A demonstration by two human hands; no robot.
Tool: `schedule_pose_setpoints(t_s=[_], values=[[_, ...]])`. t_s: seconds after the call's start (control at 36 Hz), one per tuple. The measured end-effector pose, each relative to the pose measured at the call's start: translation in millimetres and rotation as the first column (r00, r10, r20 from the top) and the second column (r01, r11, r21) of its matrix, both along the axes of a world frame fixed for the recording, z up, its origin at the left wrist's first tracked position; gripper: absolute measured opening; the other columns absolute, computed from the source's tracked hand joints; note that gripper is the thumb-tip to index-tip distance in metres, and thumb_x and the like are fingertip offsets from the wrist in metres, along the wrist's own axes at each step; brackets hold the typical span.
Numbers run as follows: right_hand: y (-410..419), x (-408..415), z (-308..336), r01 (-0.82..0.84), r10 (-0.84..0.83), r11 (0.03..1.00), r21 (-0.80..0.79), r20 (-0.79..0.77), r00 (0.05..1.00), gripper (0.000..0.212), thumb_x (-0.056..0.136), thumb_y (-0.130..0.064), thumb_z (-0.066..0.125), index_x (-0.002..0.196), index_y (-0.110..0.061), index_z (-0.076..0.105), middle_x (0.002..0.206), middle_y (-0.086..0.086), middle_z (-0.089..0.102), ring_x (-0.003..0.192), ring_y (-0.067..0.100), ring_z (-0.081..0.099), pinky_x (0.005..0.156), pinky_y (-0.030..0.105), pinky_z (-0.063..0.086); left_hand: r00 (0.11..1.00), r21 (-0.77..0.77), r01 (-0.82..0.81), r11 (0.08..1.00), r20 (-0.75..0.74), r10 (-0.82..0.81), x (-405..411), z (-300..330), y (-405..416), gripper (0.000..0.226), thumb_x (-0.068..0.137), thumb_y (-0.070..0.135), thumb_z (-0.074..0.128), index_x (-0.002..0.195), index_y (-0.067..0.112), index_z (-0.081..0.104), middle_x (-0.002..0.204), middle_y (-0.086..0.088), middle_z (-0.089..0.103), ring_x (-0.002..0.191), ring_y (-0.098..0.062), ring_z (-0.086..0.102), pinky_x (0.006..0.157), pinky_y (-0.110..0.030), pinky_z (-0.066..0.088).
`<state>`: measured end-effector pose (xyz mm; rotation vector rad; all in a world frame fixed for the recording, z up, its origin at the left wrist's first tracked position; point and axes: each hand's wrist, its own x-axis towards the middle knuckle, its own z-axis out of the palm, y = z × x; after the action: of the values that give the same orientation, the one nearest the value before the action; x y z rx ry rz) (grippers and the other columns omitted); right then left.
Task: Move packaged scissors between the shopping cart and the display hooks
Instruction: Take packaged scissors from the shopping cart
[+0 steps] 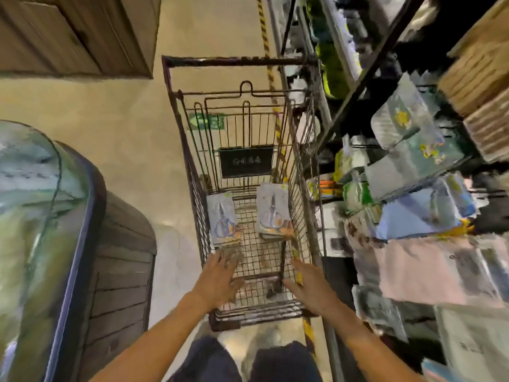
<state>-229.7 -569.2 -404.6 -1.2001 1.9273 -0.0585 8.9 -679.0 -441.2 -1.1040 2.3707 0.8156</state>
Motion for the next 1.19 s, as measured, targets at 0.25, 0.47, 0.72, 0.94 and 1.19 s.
schedule_pose_setpoints(t_s=[0.25, 0.47, 0.72, 0.94, 1.19], values=[[-59.7, -18.6, -80.0, 0.188, -0.194, 0.980, 0.063, 0.105, 0.975, 0.061, 0.096, -0.019, 0.066, 0.145, -0.041, 0.039, 0.145, -0.015, 0.048, 0.134, -0.006, 0.042, 0.114, 0.027, 0.031, 0.999, 0.084, -0.035, 0.996, -0.017, 0.037, -21.3, -58.4, -60.1, 0.088, 0.086, 0.067, 0.016, 0.162, 0.023, 0.015, 0.171, -0.006, 0.007, 0.157, -0.030, 0.000, 0.123, -0.038, -0.009], [-109.4, -47.7, -170.7, 0.223, -0.226, 0.974, 0.049, 0.074, 0.971, 0.061, 0.092, -0.022, 0.071, 0.146, -0.017, 0.043, 0.119, -0.004, 0.054, 0.109, 0.009, 0.048, 0.092, 0.021, 0.036, 0.987, 0.079, -0.160, 0.984, 0.017, 0.159, -49.1, -143.7, -75.0, 0.078, 0.092, 0.054, 0.025, 0.161, 0.017, 0.021, 0.168, -0.012, 0.017, 0.156, -0.035, 0.009, 0.124, -0.040, -0.008], [-151.2, -62.7, -260.6, 0.419, -0.417, 0.896, -0.148, 0.049, 0.908, 0.047, 0.095, -0.024, 0.064, 0.138, -0.013, 0.048, 0.130, 0.008, 0.050, 0.118, 0.023, 0.049, 0.091, 0.006, 0.032, 0.993, 0.051, -0.070, 0.996, 0.102, 0.065, -79.8, -210.5, -109.2, 0.082, 0.104, 0.045, 0.050, 0.163, 0.014, 0.003, 0.170, -0.012, 0.000, 0.157, -0.036, -0.002, 0.125, -0.042, -0.002], [-182.5, -62.2, -308.4, 0.546, -0.569, 0.809, -0.216, -0.056, 0.820, 0.057, 0.089, -0.046, 0.067, 0.136, -0.019, 0.050, 0.130, 0.007, 0.054, 0.125, 0.027, 0.045, 0.086, 0.037, 0.048, 0.993, 0.068, -0.087, 0.994, -0.079, 0.092, -78.0, -241.1, -122.1, 0.075, 0.092, 0.038, 0.054, 0.158, 0.010, 0.031, 0.167, -0.017, 0.020, 0.153, -0.043, 0.018, 0.123, -0.059, 0.022], [-195.5, -49.9, -300.8, 0.696, -0.730, 0.645, -0.316, 0.013, 0.683, 0.064, 0.088, -0.025, 0.073, 0.143, -0.015, 0.044, 0.132, 0.009, 0.050, 0.121, 0.027, 0.049, 0.090, 0.046, 0.053, 0.976, 0.055, -0.147, 0.988, -0.155, 0.154, -75.4, -237.6, -123.8, 0.071, 0.091, 0.040, 0.052, 0.155, 0.009, 0.039, 0.164, -0.018, 0.028, 0.152, -0.041, 0.024, 0.119, -0.059, 0.030]])
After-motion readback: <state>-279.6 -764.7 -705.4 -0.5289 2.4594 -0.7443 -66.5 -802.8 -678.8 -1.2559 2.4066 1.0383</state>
